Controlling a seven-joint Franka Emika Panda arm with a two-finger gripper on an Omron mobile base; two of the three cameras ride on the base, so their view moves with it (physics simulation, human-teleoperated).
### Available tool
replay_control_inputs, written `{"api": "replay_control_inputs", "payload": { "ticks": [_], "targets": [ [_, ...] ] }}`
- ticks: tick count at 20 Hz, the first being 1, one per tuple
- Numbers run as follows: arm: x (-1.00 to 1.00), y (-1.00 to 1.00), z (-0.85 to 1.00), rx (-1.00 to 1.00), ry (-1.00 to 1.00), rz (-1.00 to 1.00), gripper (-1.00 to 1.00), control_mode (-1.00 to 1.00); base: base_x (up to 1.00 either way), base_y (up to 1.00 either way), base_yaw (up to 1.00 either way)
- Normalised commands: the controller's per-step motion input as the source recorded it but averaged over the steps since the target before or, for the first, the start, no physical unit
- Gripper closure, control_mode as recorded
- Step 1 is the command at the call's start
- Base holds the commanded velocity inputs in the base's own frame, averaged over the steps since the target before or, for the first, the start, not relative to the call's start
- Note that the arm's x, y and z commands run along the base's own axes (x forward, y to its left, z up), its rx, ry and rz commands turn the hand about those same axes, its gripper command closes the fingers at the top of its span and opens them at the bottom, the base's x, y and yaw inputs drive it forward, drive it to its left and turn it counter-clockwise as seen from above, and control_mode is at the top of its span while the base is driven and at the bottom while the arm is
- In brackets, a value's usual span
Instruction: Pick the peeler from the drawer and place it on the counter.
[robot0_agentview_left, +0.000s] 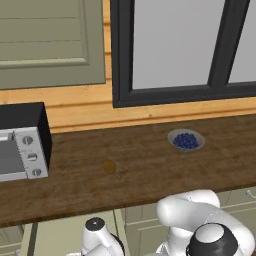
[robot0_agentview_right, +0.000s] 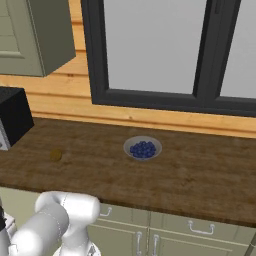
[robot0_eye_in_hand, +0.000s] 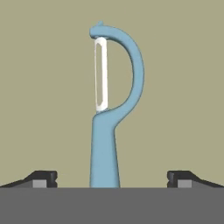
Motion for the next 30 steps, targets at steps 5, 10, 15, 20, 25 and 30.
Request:
{"api": "replay_control_inputs", "payload": {
  "ticks": [5, 10, 15, 20, 25, 30],
  "targets": [
    [0.0, 0.08, -0.32, -0.02, 0.0, 0.0, -1.0, -1.0, 0.0, 0.0, 0.0],
    [0.0, 0.13, -0.25, -0.01, 0.0, 0.0, 1.0, -1.0, 0.0, 0.0, 0.0],
    [0.0, 0.0, 0.0, 0.0, 0.0, 0.0, 1.0, -1.0, 0.0, 0.0, 0.0],
    [0.0, 0.0, 0.0, 0.0, -0.02, 0.0, 1.0, -1.0, 0.0, 0.0, 0.0],
    [-0.21, 0.07, 0.67, 0.0, -0.04, 0.0, 1.0, -1.0, 0.0, 0.0, 0.0],
    [-0.7, 0.29, 1.0, -0.01, 0.0, 0.02, 1.0, -1.0, 0.0, 0.0, 0.0]
  ]
}}
